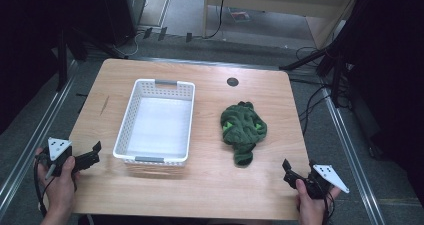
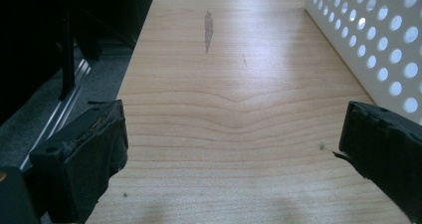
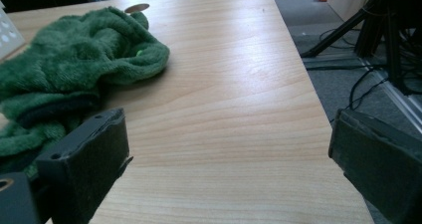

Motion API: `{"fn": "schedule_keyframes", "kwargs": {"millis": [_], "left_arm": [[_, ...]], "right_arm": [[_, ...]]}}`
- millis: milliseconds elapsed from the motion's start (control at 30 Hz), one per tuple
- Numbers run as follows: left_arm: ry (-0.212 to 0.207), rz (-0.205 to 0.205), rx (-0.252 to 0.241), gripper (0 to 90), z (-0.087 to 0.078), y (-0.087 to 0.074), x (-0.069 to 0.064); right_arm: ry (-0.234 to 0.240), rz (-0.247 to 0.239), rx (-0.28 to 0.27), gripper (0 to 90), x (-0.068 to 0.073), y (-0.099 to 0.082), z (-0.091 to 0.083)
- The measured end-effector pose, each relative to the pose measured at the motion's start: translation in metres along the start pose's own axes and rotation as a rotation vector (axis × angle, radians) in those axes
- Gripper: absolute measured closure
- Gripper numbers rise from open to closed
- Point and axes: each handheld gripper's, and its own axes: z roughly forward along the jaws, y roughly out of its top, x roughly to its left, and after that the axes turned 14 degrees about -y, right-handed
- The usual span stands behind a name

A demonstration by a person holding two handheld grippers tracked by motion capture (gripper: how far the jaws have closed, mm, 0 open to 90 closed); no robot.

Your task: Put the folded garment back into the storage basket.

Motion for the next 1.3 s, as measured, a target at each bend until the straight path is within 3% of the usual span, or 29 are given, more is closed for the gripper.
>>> {"fn": "schedule_keyframes", "kwargs": {"millis": [100,267,400,600,767,1033,1200,1300], "left_arm": [[0.004,0.015,0.006,0.1,0.000,0.000,-0.002],[-0.007,0.020,-0.004,0.1,-0.001,-0.001,-0.003],[-0.013,0.022,-0.006,0.1,-0.001,-0.001,-0.005],[-0.012,0.014,-0.005,0.1,-0.001,-0.001,-0.004],[-0.002,0.046,-0.019,0.1,-0.001,-0.001,-0.008],[-0.012,0.034,-0.019,0.1,0.000,0.000,-0.006],[-0.019,0.035,-0.012,0.1,0.001,0.000,-0.006],[-0.026,0.025,-0.005,0.1,0.002,0.000,-0.005]], "right_arm": [[-0.004,0.029,-0.007,2.4,0.001,0.007,-0.005],[0.021,-0.003,-0.011,2.4,0.012,0.022,-0.012],[0.056,-0.078,0.003,4.0,0.027,0.034,-0.017],[0.079,-0.114,0.045,5.8,0.053,0.052,-0.020],[0.108,-0.173,0.057,6.0,0.079,0.069,-0.020],[0.098,-0.230,0.131,5.5,0.117,0.090,-0.010],[0.108,-0.245,0.147,4.0,0.135,0.096,-0.001],[0.107,-0.268,0.181,3.4,0.151,0.099,0.013]]}}
